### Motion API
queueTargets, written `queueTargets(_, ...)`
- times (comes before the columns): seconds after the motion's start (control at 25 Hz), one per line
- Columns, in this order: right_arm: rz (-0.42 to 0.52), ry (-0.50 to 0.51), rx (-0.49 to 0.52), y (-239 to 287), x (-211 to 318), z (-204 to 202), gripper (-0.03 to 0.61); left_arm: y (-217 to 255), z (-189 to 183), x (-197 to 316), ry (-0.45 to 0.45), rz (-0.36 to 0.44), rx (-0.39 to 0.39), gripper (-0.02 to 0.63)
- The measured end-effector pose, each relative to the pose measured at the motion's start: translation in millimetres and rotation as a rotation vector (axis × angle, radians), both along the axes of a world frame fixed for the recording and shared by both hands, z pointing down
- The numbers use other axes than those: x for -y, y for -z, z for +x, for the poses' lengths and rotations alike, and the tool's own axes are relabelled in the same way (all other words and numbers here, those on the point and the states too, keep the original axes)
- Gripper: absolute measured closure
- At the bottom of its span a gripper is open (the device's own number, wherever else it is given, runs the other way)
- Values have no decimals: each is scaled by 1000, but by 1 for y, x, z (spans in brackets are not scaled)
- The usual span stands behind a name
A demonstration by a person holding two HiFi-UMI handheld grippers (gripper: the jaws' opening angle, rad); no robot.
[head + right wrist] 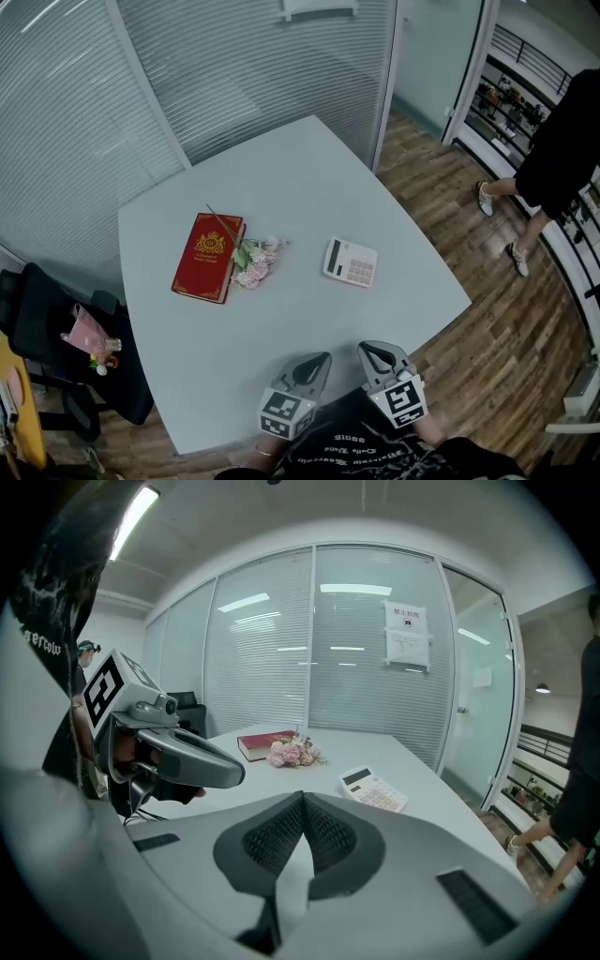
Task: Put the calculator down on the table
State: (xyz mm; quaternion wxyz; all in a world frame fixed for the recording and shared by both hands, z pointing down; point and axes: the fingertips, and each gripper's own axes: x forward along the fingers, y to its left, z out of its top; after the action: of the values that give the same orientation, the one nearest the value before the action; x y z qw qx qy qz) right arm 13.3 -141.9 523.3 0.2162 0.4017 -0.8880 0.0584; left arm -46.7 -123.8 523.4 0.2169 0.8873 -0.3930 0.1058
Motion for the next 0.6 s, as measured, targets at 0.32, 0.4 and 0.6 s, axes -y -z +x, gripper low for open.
queueTargets(0.32,12,-17,-33,-1,10,14,572,-4,-11,8,47,-13,14,594)
queueTargets(0.4,-14,-46,-15,1,12,16,572,-4,-10,10,52,-15,12,594)
queueTargets(0.6,-22,-69,-9,1,17,21,572,-5,-9,13,60,-14,12,594)
